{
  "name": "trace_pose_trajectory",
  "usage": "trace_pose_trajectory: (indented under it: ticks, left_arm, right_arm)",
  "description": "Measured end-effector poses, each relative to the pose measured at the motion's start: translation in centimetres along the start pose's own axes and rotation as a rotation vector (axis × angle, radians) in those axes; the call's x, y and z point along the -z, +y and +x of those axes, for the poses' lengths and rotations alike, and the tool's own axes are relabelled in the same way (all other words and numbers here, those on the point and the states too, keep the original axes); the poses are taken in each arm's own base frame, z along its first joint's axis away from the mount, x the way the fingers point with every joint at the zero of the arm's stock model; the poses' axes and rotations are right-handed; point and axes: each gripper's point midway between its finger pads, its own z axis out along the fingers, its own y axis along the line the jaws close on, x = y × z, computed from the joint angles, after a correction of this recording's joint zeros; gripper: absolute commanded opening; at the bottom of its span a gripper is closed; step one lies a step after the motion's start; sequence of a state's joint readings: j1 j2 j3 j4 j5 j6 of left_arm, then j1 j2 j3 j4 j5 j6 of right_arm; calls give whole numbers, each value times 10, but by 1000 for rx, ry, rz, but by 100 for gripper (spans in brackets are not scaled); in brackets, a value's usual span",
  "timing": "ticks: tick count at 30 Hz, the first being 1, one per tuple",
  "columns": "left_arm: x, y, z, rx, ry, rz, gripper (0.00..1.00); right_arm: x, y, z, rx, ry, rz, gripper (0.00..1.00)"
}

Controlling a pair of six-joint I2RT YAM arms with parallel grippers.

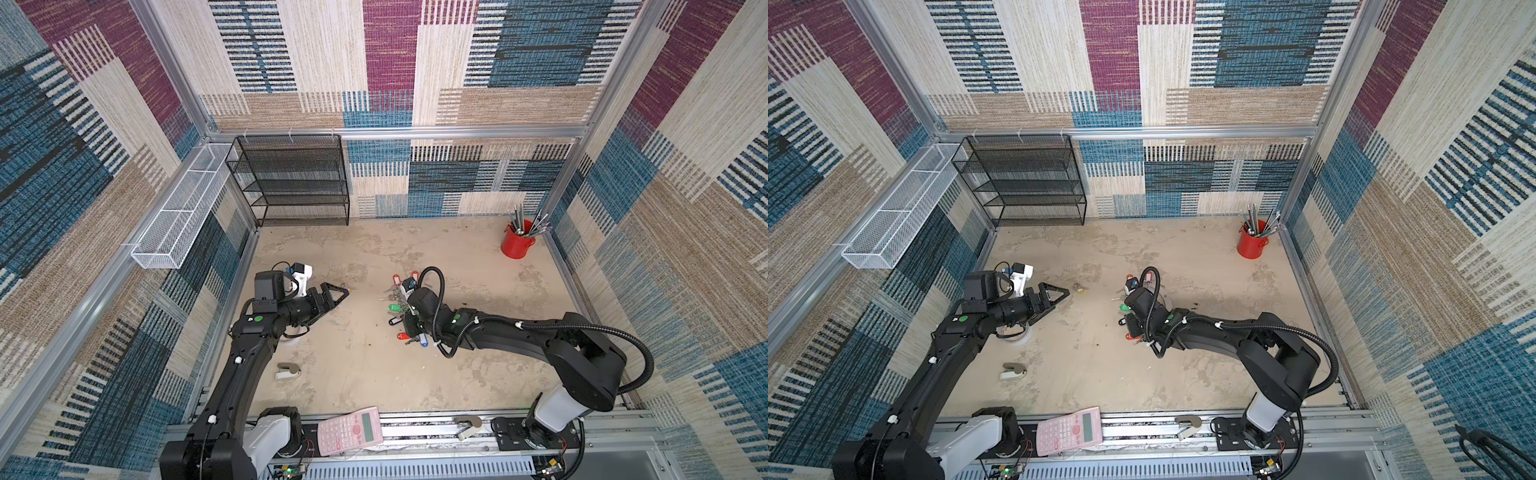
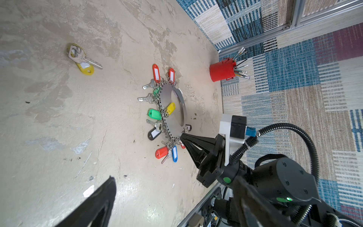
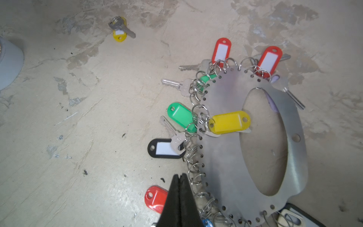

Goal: Put the keys on the keyring
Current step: 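Close the right gripper on the steel plate rim near the black-tagged key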

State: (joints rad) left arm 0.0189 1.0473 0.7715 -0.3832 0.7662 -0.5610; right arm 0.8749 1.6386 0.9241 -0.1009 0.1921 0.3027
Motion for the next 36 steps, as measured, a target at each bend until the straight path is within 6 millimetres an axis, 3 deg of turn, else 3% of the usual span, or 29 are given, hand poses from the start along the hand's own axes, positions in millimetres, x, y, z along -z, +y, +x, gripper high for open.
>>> trace_pose_trajectory:
  ticks: [3, 5, 13, 17, 23, 36]
  left_arm:
    - [0, 0, 0, 3, -3, 1, 93]
    - [0, 0, 0, 3, -3, 1, 93]
    - [0, 1, -1, 5, -4, -1, 93]
    - [1, 2, -2, 9, -9, -1, 93]
    - [2, 2, -3, 18, -11, 10, 93]
    - [4, 2, -9, 12, -33, 25, 93]
  right_arm:
    - [-5, 3, -1, 7, 6, -5, 48]
    - [-11, 2, 6, 12, 27, 0, 49]
    - [-30, -1, 20, 20, 81, 27, 30]
    - [-36, -4, 26, 25, 98, 50, 29]
    - [-40, -13, 35, 23, 118, 93, 28]
    - [-38, -31, 37, 36, 65, 203, 0]
